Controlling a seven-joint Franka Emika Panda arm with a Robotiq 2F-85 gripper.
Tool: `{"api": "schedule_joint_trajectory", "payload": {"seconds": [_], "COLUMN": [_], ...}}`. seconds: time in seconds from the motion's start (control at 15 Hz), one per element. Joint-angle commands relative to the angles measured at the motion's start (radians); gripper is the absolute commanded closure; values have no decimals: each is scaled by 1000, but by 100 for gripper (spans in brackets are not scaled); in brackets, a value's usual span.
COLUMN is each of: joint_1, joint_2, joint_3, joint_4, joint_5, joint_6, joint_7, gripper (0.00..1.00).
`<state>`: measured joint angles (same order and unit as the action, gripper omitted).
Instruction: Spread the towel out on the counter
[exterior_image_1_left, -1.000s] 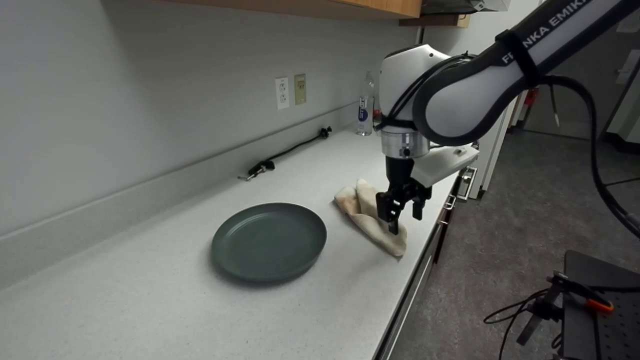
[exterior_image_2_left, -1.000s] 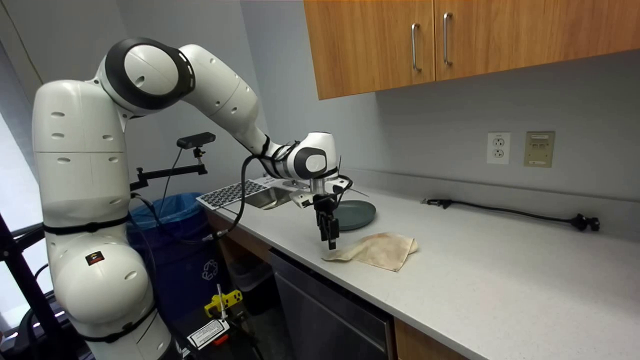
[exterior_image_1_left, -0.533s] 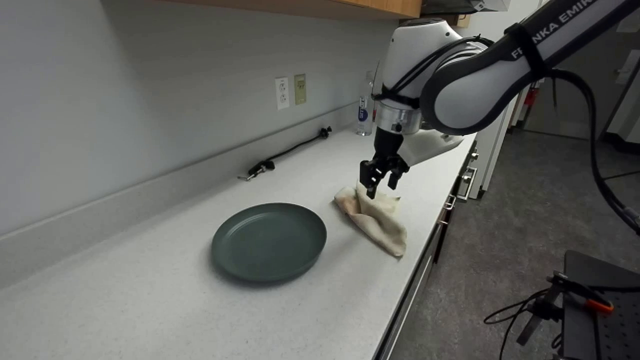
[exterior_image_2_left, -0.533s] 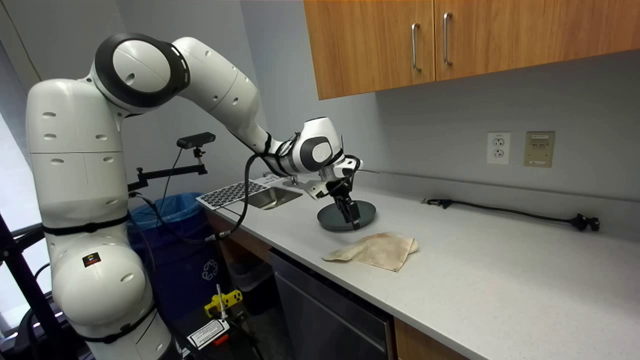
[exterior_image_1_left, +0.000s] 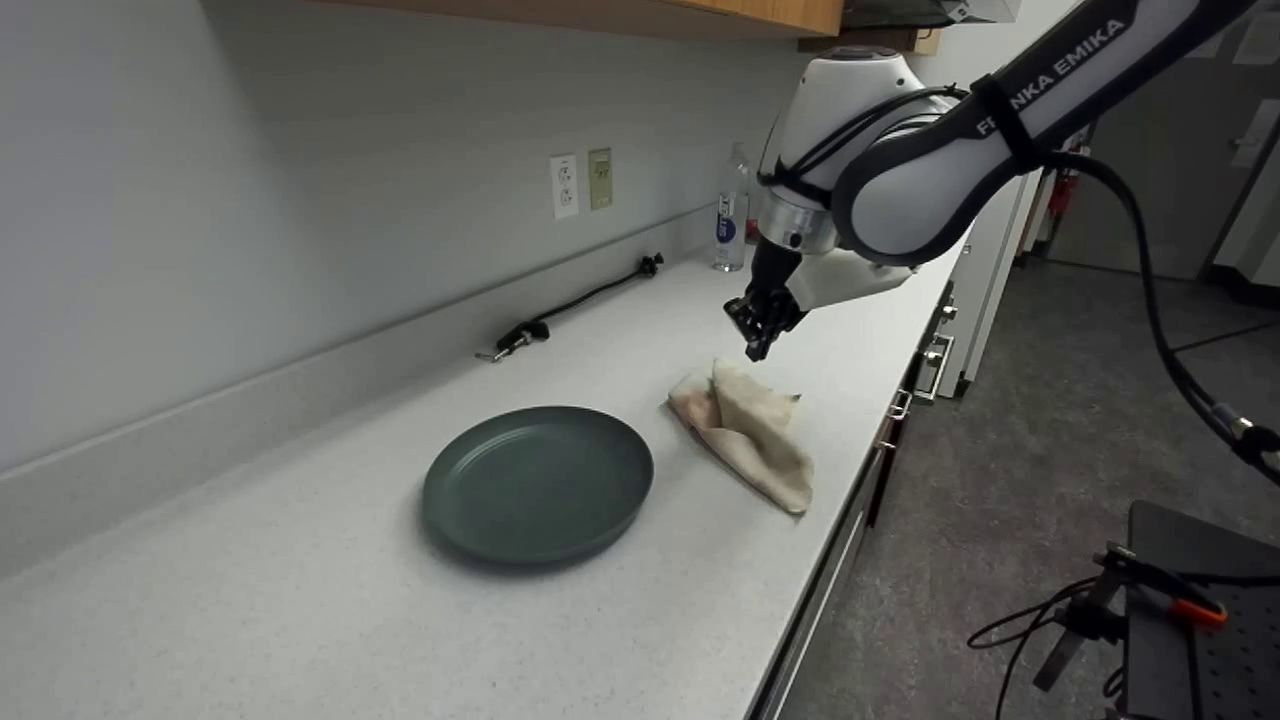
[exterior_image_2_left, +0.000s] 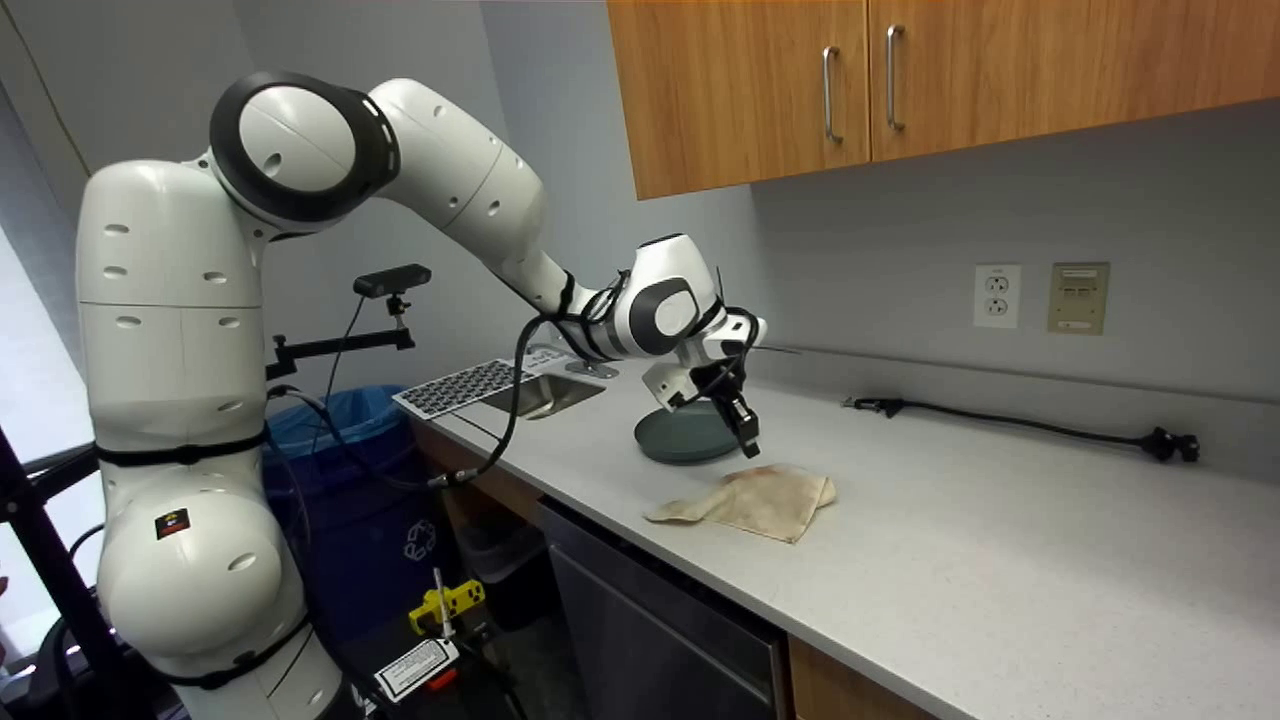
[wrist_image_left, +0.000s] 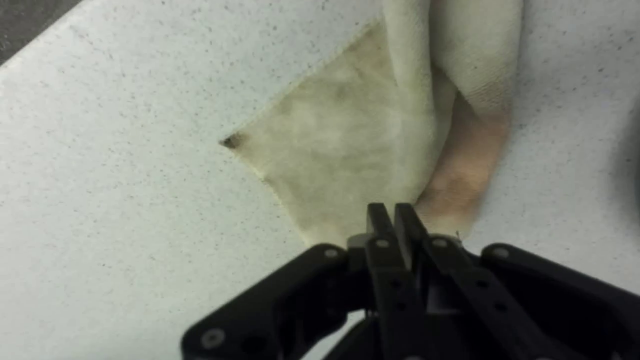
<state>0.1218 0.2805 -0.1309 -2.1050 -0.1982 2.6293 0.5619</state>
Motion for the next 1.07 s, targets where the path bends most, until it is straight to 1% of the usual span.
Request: {"api": "schedule_joint_trajectory", "payload": {"seconds": [0.0, 0.2, 0.6, 1.0], "joint_1": [-14, -13, -9, -5], "joint_2": [74, 120, 196, 182], "joint_3": [-13, -23, -54, -93], "joint_4": [50, 75, 131, 92], "joint_5": [21, 42, 77, 82], "joint_6": [15, 14, 50, 42], "joint_7": [22, 42, 108, 157], "gripper": [100, 100, 100, 100]}}
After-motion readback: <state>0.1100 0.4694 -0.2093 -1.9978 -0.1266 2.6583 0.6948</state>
